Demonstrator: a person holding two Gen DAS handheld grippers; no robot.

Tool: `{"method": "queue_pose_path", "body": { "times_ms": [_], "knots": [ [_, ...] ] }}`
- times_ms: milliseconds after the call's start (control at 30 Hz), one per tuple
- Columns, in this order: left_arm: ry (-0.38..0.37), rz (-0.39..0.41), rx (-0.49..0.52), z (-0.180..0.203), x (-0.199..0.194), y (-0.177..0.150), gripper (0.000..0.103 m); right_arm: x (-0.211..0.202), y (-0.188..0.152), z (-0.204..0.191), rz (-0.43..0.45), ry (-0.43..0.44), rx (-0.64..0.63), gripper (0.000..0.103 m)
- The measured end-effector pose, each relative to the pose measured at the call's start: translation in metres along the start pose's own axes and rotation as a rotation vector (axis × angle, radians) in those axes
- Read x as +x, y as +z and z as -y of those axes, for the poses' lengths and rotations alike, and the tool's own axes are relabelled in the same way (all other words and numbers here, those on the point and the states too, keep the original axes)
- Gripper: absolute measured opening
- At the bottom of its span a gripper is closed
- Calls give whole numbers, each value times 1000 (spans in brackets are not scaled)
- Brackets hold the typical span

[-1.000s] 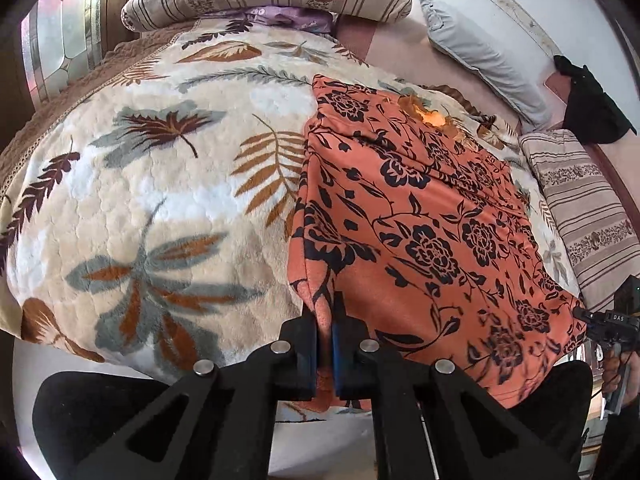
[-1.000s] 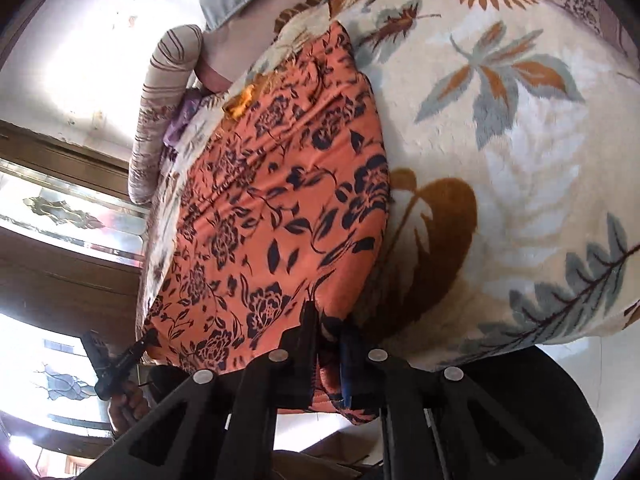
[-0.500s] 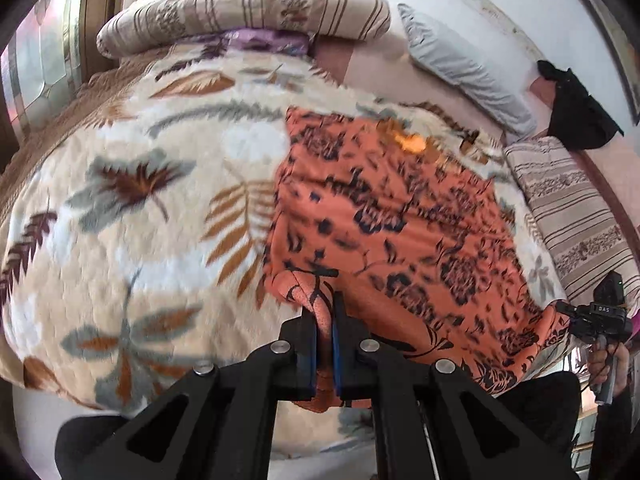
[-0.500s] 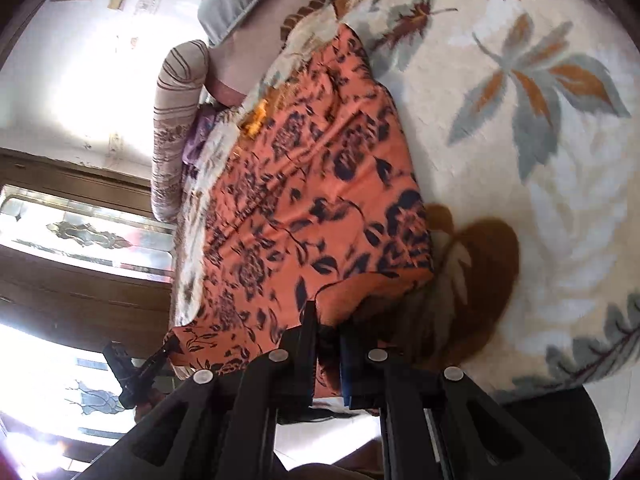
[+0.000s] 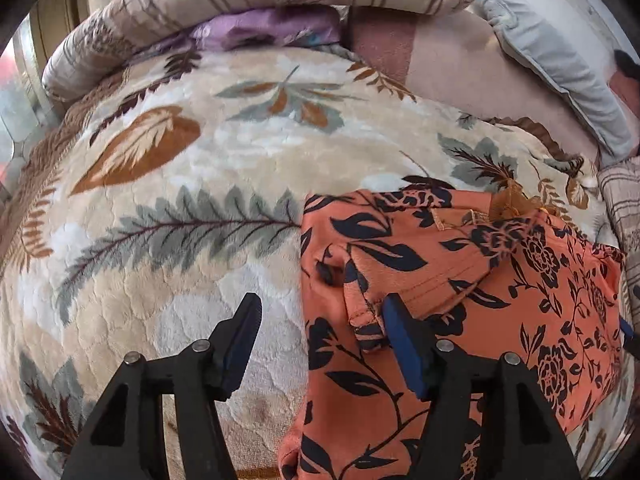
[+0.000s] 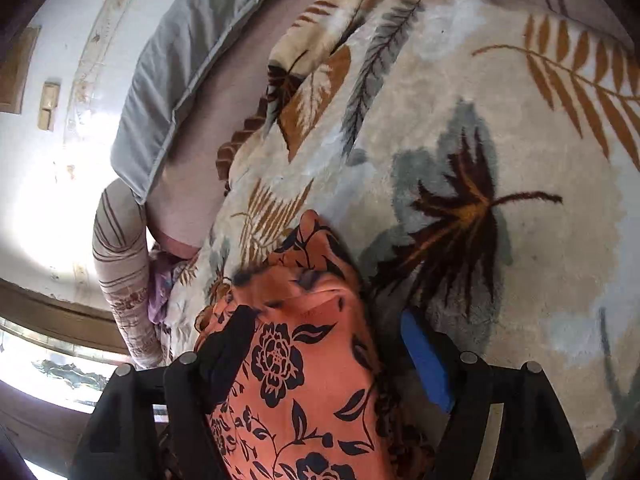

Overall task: Fold small clothes
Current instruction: 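Grasp the hem with both grippers and fold it up toward the collar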

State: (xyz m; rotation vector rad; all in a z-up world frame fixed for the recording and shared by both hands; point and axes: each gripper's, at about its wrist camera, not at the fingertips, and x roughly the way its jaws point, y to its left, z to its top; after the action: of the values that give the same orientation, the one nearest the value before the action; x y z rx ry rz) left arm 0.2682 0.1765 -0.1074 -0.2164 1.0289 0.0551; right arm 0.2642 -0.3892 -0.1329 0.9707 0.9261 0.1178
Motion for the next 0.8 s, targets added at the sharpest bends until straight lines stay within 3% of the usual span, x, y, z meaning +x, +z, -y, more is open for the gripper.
{"method": "queue_pose_path", "body": {
  "times_ms": [100,200,267,367,467,567,633,667,700,733,767,800],
  "knots": [
    [-6,116,-34,-13,-42,-10,66,-42,-38,-1,100,-3,-58,78],
    [-9,240,-72,-29,-97,-34,80,-72,-91,1,66,15,-90,78],
    [-44,284,-168,-42,-120,-62,86,-79,-126,8,20,35,-59,78],
    [-140,198,-230,-42,-108,-98,87,-63,-161,14,-51,46,-11,78],
    [-125,87,-212,-23,-70,-113,87,-32,-157,13,-41,34,44,78],
    [-96,46,-169,-8,-40,-108,87,-15,-142,10,14,8,134,78],
    [-55,78,-152,-1,-33,-100,87,-8,-132,5,51,-23,153,78],
    [-46,68,-144,1,-29,-95,85,-5,-128,4,74,-40,166,74],
    [-43,63,-136,2,-27,-89,74,-3,-123,4,84,-56,179,68],
    [-33,47,-134,3,-23,-82,40,3,-118,2,90,-88,177,33],
    [-58,18,-157,2,-20,-75,25,9,-115,1,73,-112,174,18],
    [-78,-15,-186,0,-20,-69,23,13,-111,2,58,-119,177,17]
  ]
}}
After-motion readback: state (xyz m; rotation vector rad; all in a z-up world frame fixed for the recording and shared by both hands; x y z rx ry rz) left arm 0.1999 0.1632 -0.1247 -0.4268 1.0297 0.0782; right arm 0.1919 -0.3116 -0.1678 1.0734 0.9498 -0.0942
